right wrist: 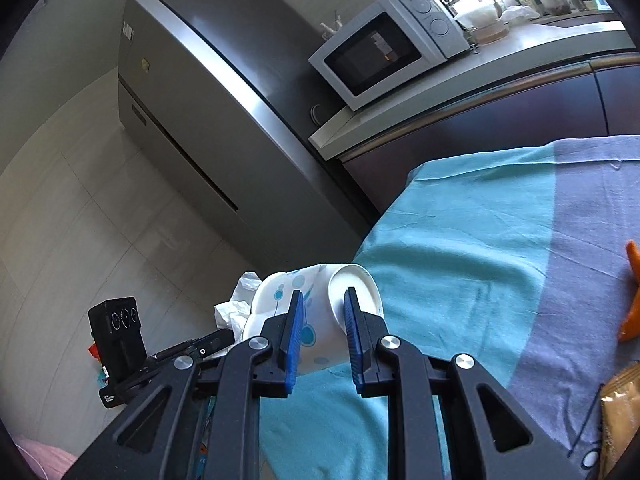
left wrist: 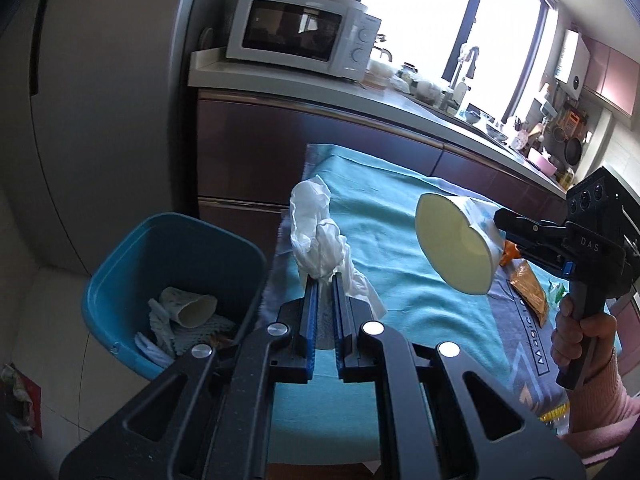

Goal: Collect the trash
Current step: 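Carry the tissue and paper cup over the teal bin, then open both tools to drop the tissue and paper cup into the bin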

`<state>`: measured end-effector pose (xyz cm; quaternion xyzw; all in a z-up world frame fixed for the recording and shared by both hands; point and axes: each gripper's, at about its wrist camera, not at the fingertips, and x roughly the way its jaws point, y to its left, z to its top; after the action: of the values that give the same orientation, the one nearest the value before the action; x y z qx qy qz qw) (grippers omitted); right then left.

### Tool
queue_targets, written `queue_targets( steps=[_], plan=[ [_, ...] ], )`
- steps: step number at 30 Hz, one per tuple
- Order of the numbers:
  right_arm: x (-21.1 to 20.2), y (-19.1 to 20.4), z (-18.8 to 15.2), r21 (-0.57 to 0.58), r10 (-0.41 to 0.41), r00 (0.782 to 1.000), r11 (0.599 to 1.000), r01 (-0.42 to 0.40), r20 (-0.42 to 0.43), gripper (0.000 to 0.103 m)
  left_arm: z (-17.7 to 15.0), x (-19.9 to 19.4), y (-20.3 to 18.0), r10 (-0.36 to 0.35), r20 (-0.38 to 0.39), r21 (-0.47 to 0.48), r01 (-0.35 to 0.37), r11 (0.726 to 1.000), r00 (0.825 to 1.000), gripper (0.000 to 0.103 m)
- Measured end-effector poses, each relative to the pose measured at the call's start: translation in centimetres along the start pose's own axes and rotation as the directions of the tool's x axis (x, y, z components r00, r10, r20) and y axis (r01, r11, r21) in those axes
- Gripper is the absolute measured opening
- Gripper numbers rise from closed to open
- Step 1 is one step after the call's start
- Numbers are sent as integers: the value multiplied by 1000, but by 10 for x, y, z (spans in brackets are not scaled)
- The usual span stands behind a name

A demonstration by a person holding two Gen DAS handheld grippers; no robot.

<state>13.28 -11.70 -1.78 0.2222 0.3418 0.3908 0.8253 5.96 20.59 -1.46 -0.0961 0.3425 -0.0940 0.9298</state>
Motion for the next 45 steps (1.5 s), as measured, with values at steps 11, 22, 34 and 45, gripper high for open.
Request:
queue_targets(
  steps=[11,22,34,45],
  plan=[
    [66,34,10,-47,54,993,997,-59,-106,19,-4,-4,65,110,-8,-109,-110,988,994,8],
    [113,61,9,-80,61,981,994,-77,-183,19,-16,10,103,155,-51,-174,-161,971,987,8],
    [156,73,-3,-115,18,967,992,-49,-255,19,-28,27,125,169,-85,-214,-183,959,982,8],
    [187,80,-9,-153,-40,950,988,-8,-310,19,-28,49,132,173,-115,-235,-197,952,978,8]
  ],
)
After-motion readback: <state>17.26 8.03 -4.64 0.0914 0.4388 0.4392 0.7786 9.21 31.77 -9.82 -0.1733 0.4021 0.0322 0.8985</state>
